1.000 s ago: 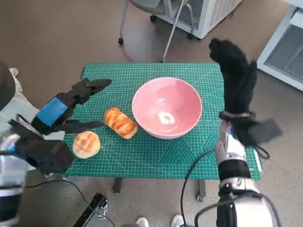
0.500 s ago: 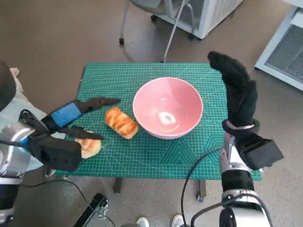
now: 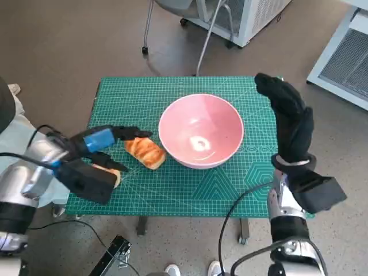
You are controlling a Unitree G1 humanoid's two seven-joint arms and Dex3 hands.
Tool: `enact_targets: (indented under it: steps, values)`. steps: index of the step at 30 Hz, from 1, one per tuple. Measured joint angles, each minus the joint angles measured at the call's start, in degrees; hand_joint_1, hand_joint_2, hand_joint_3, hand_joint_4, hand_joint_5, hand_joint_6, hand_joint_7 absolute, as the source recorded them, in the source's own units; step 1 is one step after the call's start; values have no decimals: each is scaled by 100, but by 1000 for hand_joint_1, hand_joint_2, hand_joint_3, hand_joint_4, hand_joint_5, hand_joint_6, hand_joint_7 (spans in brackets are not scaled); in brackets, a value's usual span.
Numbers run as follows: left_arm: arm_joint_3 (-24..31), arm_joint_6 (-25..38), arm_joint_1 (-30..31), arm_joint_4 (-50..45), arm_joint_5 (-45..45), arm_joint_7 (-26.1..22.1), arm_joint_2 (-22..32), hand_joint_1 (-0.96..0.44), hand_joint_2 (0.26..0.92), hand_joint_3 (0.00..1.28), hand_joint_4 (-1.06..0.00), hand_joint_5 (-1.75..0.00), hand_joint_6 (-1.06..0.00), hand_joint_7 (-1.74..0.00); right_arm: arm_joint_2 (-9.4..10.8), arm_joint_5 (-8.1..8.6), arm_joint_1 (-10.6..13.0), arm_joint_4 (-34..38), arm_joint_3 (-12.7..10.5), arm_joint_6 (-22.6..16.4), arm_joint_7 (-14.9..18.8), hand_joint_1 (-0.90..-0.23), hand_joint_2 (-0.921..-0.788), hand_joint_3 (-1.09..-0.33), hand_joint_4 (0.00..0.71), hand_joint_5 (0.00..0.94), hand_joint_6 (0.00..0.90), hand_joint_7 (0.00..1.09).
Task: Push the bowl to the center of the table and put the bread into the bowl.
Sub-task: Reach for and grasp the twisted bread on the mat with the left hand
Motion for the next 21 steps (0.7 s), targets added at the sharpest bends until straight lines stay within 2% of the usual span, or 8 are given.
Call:
enact_targets:
  steps: [4, 11, 21]
  values:
    - [-297, 107, -135, 138, 499, 320, -97, -125, 779, 8, -328, -12, -513, -27, 30, 95, 51, -77, 30, 32, 59, -563, -921, -797, 365, 18, 8, 807]
    - [-744, 273, -397, 444, 1177, 782, -224, -126, 793, 11, -340, -11, -512, -18, 52, 133, 125, -88, 48, 31, 96, -568, -921, -789, 368, 18, 14, 803]
    - [-1241, 449, -810, 1106, 1657, 1172, -458, -129, 806, 12, -363, -14, -525, -16, 53, 267, 187, -64, 42, -26, 160, -560, -921, -772, 372, 17, 30, 780]
